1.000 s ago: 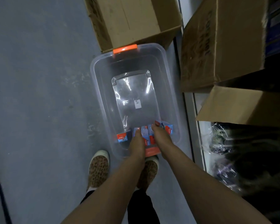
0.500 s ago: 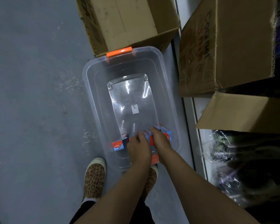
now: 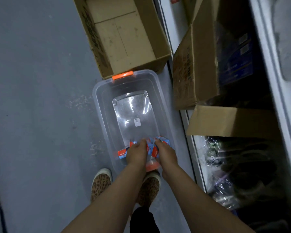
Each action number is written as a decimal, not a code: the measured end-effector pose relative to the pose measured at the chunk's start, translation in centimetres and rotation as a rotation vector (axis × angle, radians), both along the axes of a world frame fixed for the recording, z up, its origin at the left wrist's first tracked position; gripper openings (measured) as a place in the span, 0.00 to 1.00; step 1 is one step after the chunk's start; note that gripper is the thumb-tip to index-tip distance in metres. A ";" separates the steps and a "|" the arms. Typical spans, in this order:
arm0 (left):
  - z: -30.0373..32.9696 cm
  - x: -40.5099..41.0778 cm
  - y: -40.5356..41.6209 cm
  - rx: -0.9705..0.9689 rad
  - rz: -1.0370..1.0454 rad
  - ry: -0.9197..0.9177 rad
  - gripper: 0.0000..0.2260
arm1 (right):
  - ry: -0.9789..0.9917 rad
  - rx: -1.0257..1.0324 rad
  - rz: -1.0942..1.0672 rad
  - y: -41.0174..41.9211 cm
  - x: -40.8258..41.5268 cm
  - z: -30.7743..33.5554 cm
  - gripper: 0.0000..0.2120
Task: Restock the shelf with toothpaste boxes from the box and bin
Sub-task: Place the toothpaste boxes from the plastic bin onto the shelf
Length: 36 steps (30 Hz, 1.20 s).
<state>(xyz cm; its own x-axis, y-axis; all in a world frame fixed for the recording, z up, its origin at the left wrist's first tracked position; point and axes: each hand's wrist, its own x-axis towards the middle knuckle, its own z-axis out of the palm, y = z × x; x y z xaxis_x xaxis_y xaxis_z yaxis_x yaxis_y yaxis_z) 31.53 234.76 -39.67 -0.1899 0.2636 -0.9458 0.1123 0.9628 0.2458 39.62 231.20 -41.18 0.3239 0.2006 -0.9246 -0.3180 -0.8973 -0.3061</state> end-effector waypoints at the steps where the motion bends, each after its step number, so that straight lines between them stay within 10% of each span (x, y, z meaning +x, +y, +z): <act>1: 0.3 0.0 0.0 0.046 0.027 -0.011 0.18 | -0.011 0.023 -0.011 0.0 -0.1 1.2 0.15; 19: 23.0 -1.1 4.6 0.098 0.219 -0.552 0.04 | -0.172 0.614 -0.553 2.5 0.2 23.9 0.12; 36: 64.2 -0.3 0.2 0.511 -0.167 -1.233 0.03 | -0.672 1.207 -0.937 -7.1 0.7 66.3 0.15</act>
